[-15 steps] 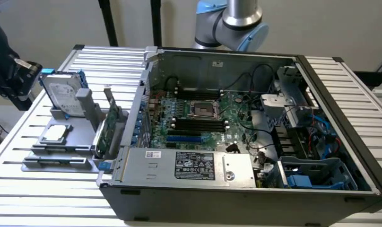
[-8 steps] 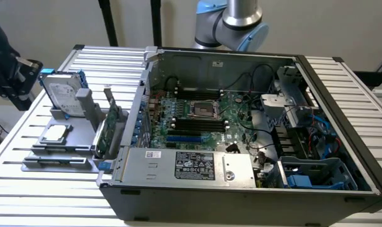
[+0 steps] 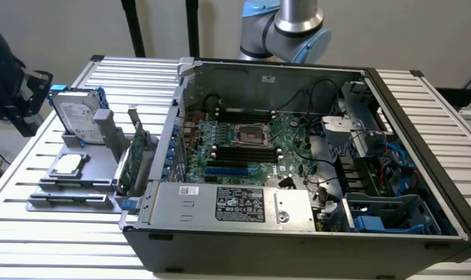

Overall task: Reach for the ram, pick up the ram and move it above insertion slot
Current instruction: 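Pick up the ram and move it above insertion slot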

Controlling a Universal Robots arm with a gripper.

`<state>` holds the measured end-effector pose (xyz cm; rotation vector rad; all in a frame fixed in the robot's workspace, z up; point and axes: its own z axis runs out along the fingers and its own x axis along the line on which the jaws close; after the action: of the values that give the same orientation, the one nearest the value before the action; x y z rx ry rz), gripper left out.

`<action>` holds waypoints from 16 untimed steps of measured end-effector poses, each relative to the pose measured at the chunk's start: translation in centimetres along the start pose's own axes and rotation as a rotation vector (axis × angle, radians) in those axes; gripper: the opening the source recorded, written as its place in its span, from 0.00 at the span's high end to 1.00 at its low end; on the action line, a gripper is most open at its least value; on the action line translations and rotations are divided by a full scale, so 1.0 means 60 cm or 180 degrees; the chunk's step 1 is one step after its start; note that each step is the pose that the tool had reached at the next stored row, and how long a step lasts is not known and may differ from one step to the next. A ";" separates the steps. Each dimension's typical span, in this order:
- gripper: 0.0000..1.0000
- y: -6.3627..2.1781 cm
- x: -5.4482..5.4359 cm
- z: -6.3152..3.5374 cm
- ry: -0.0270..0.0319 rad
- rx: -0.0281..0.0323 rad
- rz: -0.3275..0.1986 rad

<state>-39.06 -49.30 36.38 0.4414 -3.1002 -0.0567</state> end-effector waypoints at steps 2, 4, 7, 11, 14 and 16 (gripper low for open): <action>0.89 0.000 0.000 0.000 0.0004 0.0000 -0.0114; 0.89 0.000 0.000 0.000 0.0009 0.0001 -0.0232; 0.89 0.000 0.000 0.000 0.0015 0.0002 -0.0406; 0.89 0.000 0.000 0.001 0.0024 0.0003 -0.0634; 0.89 0.000 0.000 0.001 0.0030 0.0004 -0.0810; 0.89 0.000 0.000 0.001 0.0034 0.0004 -0.0924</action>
<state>-39.06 -49.30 36.32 0.8838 -2.9989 -0.0539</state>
